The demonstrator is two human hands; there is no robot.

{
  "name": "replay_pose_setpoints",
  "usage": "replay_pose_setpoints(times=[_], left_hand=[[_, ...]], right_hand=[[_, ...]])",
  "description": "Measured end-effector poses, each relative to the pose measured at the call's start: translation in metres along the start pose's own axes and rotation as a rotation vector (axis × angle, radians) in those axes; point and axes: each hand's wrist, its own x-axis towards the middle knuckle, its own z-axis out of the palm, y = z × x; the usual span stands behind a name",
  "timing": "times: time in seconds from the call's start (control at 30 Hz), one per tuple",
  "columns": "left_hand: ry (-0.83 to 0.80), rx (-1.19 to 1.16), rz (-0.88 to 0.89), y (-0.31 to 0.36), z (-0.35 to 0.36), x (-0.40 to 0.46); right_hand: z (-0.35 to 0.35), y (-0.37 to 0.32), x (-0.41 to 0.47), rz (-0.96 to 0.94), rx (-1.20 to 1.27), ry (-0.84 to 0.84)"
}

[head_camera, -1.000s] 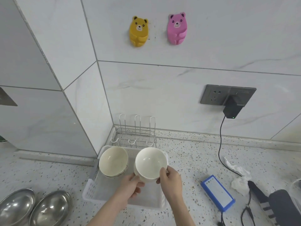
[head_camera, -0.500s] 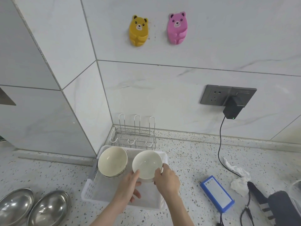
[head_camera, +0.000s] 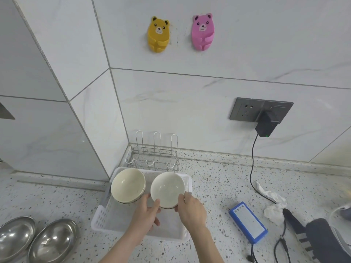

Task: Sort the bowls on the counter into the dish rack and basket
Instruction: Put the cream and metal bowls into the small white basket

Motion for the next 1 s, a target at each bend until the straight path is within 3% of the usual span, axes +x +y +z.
replay_pose_setpoints(times=[0.33, 0.57, 1.0], left_hand=[[-0.006, 0.214, 0.147, 0.000, 0.003, -0.006], [0.010, 0.229, 0.138, 0.003, 0.004, -0.009], [0.065, 0.028, 0.094, 0.014, -0.028, -0.045]], right_hand=[[0.000, 0.000, -0.003, -0.010, -0.063, 0.001], [0.004, -0.002, -0.008, 0.002, -0.053, 0.031], [0.015, 0.003, -0.080, 0.055, 0.361, 0.117]])
